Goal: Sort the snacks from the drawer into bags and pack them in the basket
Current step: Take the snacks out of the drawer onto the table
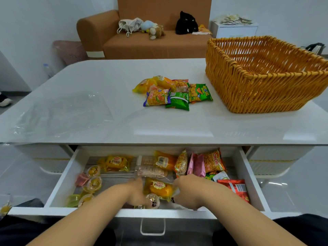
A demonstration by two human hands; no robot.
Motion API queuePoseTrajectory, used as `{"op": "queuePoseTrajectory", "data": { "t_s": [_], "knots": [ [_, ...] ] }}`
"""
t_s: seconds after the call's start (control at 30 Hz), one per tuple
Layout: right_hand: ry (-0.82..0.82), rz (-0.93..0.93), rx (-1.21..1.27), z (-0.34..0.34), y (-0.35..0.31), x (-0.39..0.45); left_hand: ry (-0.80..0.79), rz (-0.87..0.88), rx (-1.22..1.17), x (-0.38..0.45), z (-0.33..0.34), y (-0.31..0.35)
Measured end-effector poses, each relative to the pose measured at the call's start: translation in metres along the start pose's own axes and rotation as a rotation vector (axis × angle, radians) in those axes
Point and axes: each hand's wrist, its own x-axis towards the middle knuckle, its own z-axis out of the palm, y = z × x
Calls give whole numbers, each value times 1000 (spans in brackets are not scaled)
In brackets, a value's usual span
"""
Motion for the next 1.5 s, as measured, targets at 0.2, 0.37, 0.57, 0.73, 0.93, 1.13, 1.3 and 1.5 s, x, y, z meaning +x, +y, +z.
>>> {"op": "queuePoseTrajectory", "data": {
  "t_s": [0.2, 0.37, 0.57, 0.73, 0.93, 1.13, 1.3, 1.5],
  "knots": [
    [50, 54, -128, 10, 7, 42, -3, -5, 40, 5, -3, 9],
    [49, -63, -25, 22, 2, 70, -22, 19, 96, 8, -4, 6],
    [71, -23, 33, 24, 9, 82, -23, -18, 151, 1, -9, 12],
    [47, 25, -13, -9, 15, 52, -55, 9, 147, -2, 1, 23],
    [237, 4, 17, -71, 33, -20, -112, 84, 283, -13, 6, 50],
    [430, 45, 143, -88, 68, -46, -116, 73, 123, -15, 3, 55],
    [535, 78, 239, -102, 83, -32, -79, 99, -79, -11, 1, 45],
    [743, -116, 737, -115, 78, -17, -142, 20, -554, -16, -9, 35]
  ]
}}
